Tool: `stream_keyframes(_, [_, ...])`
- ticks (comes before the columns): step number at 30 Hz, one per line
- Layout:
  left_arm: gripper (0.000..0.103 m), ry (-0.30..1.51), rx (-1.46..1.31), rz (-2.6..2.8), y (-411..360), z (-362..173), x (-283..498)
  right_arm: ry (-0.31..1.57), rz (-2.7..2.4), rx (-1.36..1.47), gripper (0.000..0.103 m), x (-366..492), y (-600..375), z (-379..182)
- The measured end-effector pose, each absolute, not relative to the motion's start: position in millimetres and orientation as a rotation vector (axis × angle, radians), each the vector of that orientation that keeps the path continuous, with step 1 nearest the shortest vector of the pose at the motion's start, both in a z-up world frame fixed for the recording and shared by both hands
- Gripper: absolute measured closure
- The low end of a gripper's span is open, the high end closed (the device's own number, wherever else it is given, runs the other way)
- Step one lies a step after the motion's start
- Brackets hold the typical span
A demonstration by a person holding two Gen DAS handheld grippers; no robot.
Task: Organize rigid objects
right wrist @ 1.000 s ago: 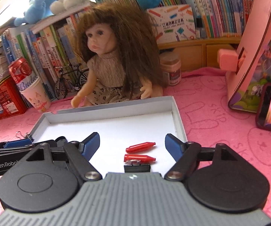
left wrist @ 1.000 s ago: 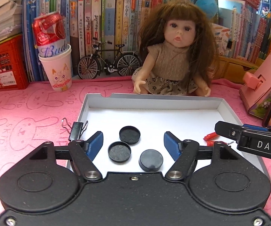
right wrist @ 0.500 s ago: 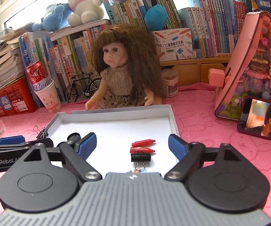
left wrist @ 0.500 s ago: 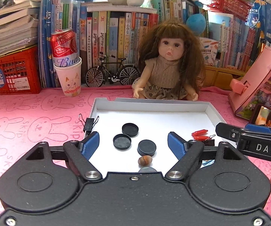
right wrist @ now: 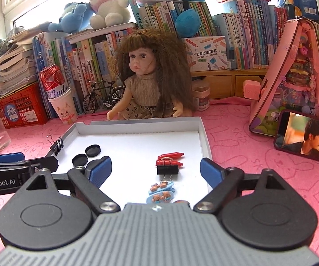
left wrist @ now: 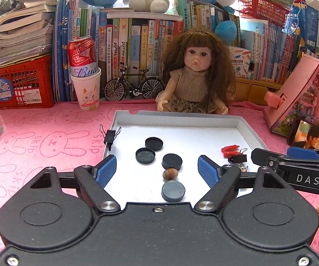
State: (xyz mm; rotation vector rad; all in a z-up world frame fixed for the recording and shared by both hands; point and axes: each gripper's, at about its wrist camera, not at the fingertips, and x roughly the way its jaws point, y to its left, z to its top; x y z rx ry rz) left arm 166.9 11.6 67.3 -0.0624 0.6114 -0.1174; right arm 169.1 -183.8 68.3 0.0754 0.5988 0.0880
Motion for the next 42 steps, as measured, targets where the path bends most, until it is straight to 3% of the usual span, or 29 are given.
stream_keyframes(42, [0.023, 0.667, -0.002, -0.069, 11.8, 8.0, 108.9, 0.681, 0.011, 0.017, 0.004, 119.0, -185.4, 16.5])
